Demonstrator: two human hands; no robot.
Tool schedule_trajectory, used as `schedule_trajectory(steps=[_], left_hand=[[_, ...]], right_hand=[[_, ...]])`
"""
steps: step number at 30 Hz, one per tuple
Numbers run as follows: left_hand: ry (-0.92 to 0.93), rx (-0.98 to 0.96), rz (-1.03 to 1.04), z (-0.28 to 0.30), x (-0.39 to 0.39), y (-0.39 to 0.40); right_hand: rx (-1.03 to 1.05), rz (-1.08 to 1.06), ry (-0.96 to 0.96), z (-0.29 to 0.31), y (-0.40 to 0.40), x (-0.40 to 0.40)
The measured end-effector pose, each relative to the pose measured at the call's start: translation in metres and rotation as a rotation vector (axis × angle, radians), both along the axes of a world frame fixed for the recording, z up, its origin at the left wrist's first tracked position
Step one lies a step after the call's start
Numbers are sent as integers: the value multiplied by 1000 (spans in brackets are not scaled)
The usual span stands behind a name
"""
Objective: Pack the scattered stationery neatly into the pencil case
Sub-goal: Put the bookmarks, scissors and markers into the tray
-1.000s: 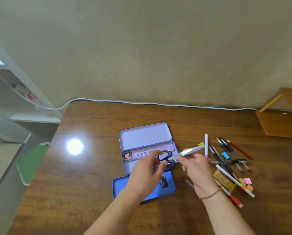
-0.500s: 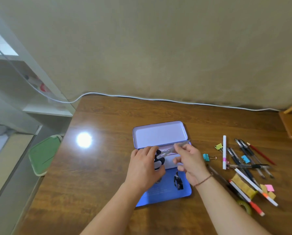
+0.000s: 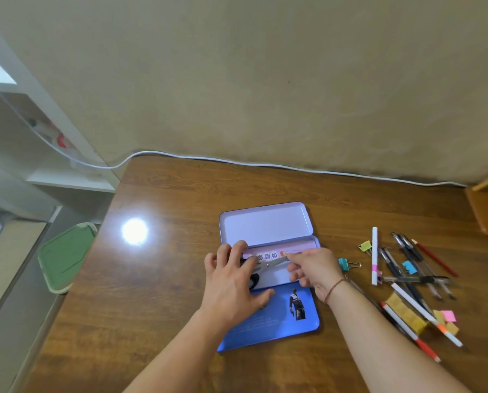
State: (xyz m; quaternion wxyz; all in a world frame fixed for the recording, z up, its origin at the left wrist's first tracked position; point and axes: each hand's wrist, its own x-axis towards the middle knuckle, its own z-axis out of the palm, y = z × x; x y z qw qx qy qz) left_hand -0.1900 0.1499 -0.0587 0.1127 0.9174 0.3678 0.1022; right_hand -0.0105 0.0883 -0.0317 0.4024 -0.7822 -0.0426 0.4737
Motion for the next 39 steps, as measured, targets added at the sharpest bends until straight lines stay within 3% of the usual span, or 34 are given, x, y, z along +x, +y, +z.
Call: schedule_trajectory(steps=[5,11,21,24,29,32,39], left_hand=[[28,10,-40,-1,-1,5],[50,-57,-50,-2,-1,9],[-45,-202,-117,-8,-5,13],[-61,-235,-136,-7,-5,14],[-94,-297,-144,-6,-2,11],[-97,-324,-167,-7,1,6],[-64,-292,-198,-6,1,5]], right_hand=[[5,24,-196,10,-11,3],[-167,433,-874,18,-60,3],[-152,631,-862,2,-102,-6],[-102,552,-866,9,-113,5],[-374,292,-995,15,-123,57],[-542,319,-1009,13,-120,73],[-542,416,-1113,4,-111,82]])
